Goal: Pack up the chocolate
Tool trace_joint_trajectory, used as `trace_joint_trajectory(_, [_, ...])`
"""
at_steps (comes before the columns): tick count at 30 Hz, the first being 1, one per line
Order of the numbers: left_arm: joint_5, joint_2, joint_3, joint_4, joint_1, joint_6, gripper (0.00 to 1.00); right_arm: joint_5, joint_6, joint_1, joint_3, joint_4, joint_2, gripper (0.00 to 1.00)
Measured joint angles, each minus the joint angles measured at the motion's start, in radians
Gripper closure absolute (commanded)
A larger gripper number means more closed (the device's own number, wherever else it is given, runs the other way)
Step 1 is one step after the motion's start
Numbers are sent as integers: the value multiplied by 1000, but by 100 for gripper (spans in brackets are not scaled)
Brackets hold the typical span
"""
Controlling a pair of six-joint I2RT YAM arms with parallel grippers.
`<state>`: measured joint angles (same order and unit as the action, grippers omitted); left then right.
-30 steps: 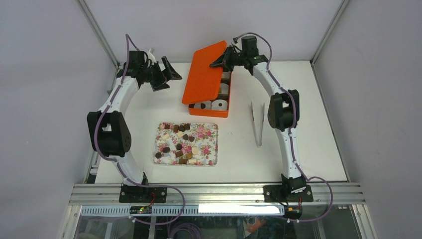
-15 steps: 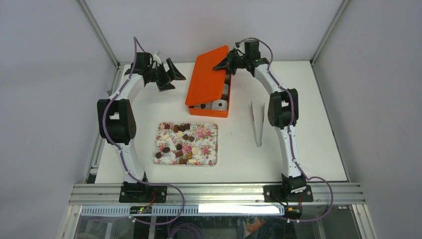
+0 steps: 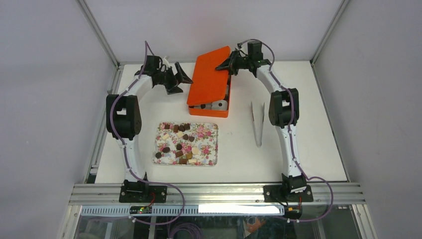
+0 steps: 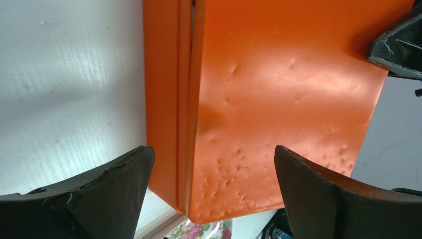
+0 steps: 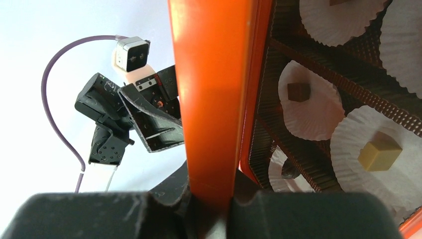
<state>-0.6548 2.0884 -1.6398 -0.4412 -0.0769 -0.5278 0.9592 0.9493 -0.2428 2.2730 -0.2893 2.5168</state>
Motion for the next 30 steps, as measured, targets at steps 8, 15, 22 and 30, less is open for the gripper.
trace_joint_trajectory(8, [-4,8,-3,20,-21,-8,5,45,13,1,-26,37,0,100])
trace_joint_trajectory(15, [-6,12,-3,24,-20,-9,6,69,35,0,-72,85,0,100])
trace_joint_trajectory(22, [-8,21,-3,29,-20,-14,8,68,23,-6,-110,132,0,100])
trace_joint_trajectory(30, [-10,44,2,59,-22,-33,11,66,29,-4,-129,167,0,100])
